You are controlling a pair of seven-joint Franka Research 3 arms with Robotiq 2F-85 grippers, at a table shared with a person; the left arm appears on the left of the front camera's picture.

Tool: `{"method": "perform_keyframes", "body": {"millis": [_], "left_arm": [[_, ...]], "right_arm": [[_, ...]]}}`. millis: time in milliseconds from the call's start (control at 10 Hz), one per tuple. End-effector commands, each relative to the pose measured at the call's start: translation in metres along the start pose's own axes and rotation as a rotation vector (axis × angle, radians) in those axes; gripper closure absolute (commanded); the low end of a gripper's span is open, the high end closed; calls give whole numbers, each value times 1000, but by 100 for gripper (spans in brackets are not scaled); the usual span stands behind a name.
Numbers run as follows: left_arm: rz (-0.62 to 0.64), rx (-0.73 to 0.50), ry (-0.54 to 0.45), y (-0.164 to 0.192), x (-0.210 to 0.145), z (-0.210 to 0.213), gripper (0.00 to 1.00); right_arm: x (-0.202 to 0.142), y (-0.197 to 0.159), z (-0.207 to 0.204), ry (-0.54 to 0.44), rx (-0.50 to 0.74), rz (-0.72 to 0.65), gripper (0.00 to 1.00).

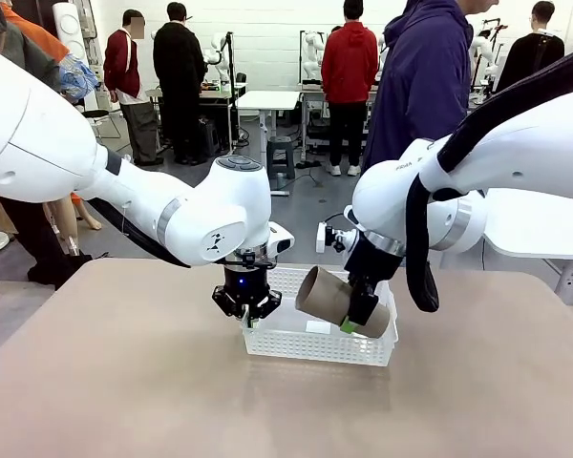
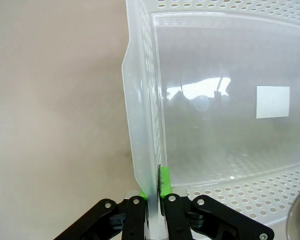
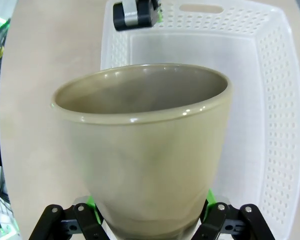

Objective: Clean and organize the cups into the basket.
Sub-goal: Pick up the Organizing basket and move it to the center of the table, then pick up the Reusable plastic cup from the right side of the table and place it inside the Organizing basket.

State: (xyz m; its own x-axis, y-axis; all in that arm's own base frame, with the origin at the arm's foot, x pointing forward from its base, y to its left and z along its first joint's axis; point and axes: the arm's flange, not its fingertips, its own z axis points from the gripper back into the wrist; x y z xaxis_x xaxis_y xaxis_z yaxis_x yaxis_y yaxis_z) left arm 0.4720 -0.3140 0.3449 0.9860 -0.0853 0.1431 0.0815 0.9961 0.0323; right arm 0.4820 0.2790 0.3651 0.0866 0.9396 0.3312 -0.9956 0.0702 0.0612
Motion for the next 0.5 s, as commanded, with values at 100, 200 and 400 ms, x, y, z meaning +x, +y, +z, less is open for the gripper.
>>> {"method": "perform_keyframes", "body": {"millis": [100, 200, 400], "left_arm": [[-1, -1, -1, -1, 0, 0, 100], [-1, -1, -1, -1, 0, 0, 100], [-1, -1, -1, -1, 0, 0, 100]], "right_arm": [[-5, -11, -10, 26, 41, 1, 18], [-7, -12, -12, 31, 43, -7, 18], [-12, -19, -16, 35, 50, -32, 18]]}}
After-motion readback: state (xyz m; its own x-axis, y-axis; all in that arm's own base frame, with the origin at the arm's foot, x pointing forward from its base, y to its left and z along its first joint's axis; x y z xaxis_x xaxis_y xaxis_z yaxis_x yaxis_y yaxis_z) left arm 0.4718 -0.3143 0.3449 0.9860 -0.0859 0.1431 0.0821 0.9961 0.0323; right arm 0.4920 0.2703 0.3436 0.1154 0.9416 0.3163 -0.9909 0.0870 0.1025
